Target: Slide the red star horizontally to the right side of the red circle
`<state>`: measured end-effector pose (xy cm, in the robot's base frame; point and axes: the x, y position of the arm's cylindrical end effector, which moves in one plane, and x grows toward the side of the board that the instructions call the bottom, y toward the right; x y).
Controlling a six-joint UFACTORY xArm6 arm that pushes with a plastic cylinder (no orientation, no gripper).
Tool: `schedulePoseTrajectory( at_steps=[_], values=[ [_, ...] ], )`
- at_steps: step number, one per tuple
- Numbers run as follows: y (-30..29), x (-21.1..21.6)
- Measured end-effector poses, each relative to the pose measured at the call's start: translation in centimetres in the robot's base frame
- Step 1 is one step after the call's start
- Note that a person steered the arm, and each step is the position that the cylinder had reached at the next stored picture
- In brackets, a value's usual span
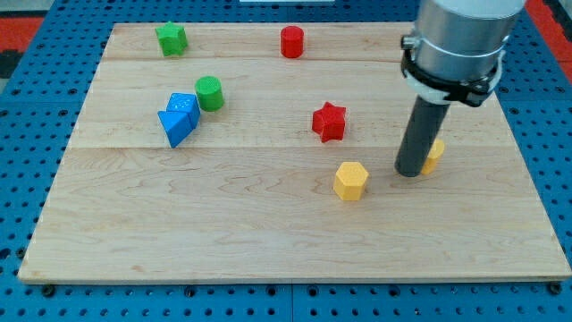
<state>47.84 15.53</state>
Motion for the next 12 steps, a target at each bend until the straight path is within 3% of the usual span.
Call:
schedulePoseTrajectory(
  at_steps=[2, 4, 6, 8, 10, 12],
  values=[
    [3.4, -1.0],
    [-7.9, -2.1],
    [-11.4, -10.9],
    [-17.1, -12.5],
    [-8.1, -17.8],
    [-6.4, -11.5]
  ],
)
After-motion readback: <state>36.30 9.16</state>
